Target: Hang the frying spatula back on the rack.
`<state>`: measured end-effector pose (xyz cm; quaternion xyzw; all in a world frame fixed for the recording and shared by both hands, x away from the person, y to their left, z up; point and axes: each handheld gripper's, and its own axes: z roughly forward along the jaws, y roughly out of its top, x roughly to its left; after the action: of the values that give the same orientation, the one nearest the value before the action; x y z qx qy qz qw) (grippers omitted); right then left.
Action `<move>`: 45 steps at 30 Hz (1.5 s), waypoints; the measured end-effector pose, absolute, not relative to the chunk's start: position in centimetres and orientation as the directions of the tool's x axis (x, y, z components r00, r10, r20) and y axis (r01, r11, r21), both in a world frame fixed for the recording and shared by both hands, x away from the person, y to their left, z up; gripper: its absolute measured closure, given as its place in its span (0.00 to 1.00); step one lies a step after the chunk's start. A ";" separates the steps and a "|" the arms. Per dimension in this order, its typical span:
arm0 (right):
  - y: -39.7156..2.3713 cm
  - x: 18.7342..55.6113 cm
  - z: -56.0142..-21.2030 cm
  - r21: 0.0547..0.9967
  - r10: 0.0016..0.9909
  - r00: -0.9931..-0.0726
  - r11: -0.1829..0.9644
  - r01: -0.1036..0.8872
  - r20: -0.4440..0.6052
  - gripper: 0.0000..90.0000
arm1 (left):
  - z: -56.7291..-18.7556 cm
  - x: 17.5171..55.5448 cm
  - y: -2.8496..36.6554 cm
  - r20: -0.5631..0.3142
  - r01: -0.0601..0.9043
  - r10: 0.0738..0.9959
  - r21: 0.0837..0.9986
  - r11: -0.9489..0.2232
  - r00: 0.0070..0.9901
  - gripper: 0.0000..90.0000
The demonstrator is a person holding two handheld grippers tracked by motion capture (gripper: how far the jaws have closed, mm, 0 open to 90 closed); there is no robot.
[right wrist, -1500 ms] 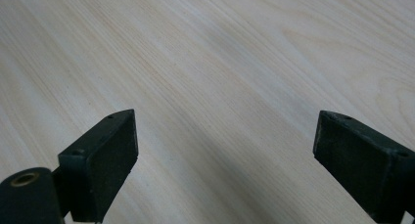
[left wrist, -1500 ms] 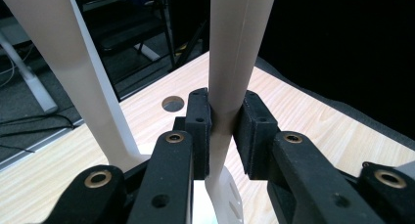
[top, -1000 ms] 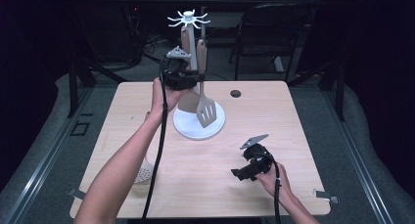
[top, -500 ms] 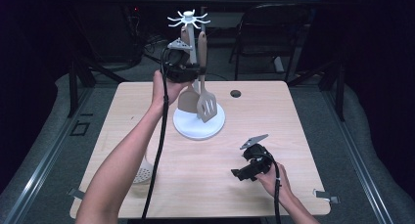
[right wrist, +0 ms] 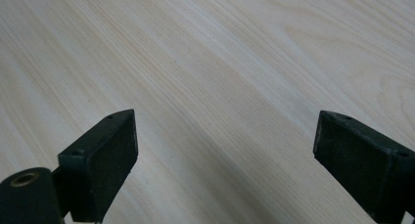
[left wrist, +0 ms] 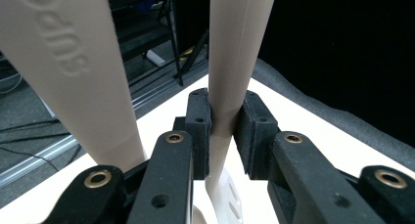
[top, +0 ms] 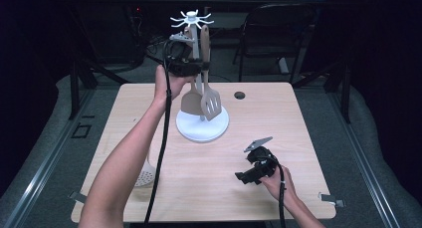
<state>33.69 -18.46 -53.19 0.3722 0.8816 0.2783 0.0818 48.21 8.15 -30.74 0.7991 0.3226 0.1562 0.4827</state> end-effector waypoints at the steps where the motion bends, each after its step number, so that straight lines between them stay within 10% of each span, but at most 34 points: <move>1: -18.4 33.7 -53.2 0.554 0.705 -0.707 0.565 0.612 0.062 0.10 | -30.7 48.3 8.2 -0.063 0.368 0.666 0.870 -0.329 0.744 0.85; 24: -18.4 33.7 -53.3 0.540 0.702 -0.709 0.573 0.617 0.066 0.10 | -31.4 49.3 8.8 -0.122 0.422 0.689 0.861 -0.285 0.714 0.85; 45: -18.2 33.6 -53.5 0.546 0.706 -0.703 0.556 0.627 0.089 0.10 | -31.7 47.4 7.4 0.076 0.331 0.753 0.866 -0.374 0.653 0.79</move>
<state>33.56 -18.18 -53.47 0.3789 0.8793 0.2800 0.0702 47.41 7.40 -31.68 0.7940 0.3414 0.2381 0.4430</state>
